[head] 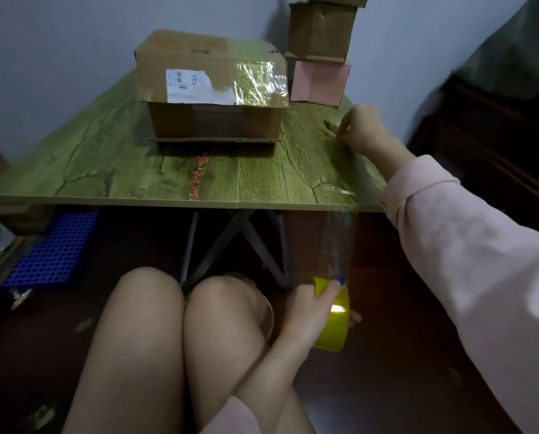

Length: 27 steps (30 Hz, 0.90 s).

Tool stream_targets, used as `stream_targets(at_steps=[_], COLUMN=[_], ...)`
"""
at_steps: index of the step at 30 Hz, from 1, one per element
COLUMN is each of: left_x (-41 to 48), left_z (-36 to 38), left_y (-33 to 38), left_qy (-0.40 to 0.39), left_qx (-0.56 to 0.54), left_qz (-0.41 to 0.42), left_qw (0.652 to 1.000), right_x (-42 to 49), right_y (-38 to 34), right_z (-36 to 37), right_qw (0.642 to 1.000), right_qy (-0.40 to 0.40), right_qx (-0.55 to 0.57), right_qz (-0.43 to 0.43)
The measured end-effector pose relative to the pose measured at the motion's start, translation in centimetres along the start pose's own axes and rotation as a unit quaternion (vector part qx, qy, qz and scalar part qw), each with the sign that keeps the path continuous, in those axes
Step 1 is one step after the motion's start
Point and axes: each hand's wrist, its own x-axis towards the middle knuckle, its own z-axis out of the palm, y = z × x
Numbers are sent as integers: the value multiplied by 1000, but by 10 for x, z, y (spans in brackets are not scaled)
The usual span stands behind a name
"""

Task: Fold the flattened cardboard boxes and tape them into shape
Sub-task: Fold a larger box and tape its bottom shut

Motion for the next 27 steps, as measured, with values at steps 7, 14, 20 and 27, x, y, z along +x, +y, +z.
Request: stream_targets(at_steps=[7,14,20,27], left_x=[-20,-39,-44,-38], left_z=[-4,-11,-9,-12], left_y=[-4,-10,-2,-15], left_qy=[-75,-82,-85,40], left_qx=[-38,-3,-53,-90], left_qz=[51,83,32,33], left_qw=[995,993,994,995], right_x=[-70,-146,-187,-223], right_y=[-1,2,8,24], right_z=[-23,-29,-32,-26], right_qw=[956,961,980,979], right_qy=[17,-2,0,-8], right_qx=[291,273,184,147], right_qz=[-7,-45,-72,-141])
